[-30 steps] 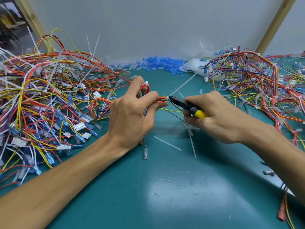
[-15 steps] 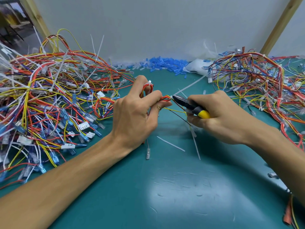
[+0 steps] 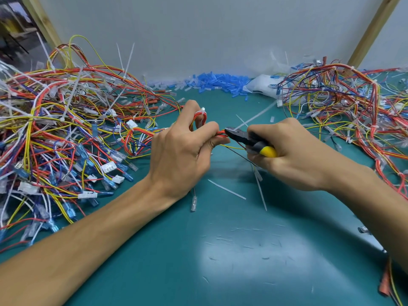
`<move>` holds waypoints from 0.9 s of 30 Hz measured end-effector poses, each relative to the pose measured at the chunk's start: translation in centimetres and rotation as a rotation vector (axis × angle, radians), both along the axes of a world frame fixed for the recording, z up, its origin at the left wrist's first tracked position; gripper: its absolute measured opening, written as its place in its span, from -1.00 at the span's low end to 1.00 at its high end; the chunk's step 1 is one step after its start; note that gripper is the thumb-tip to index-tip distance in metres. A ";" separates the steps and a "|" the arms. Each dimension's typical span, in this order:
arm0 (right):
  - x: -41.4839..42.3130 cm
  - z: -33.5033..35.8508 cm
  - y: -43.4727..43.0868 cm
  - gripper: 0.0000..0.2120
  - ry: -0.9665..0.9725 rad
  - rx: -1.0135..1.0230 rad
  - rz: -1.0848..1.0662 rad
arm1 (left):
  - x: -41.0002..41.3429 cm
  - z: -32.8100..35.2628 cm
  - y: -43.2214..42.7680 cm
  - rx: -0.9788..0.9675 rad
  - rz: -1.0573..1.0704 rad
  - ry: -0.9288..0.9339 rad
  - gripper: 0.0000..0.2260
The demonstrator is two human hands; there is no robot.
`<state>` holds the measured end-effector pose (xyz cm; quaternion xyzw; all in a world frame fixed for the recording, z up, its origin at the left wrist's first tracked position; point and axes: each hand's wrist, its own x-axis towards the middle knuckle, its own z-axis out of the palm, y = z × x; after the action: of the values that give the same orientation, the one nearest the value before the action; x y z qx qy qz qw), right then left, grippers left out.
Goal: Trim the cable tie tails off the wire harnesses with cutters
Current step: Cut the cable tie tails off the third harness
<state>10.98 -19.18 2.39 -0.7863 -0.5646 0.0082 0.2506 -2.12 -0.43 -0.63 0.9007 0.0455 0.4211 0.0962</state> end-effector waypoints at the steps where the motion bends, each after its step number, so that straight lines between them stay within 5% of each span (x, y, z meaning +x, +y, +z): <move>1: -0.1 -0.1 0.1 -0.76 0.015 0.005 0.003 | 0.0 0.0 0.0 -0.005 -0.003 -0.003 -0.70; 19: -0.9 -1.6 1.1 -0.84 -0.026 -0.052 -0.098 | 0.1 -0.3 0.1 -0.052 -0.005 -0.031 -0.69; 27: -1.4 -1.8 1.5 -0.51 -0.042 0.001 -0.133 | 0.0 -0.4 -0.3 -0.049 -0.007 -0.033 -0.69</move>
<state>9.56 -17.68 0.55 -0.8219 -0.5162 -0.0255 0.2393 -2.13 -0.71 -0.99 0.8912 0.0513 0.4343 0.1204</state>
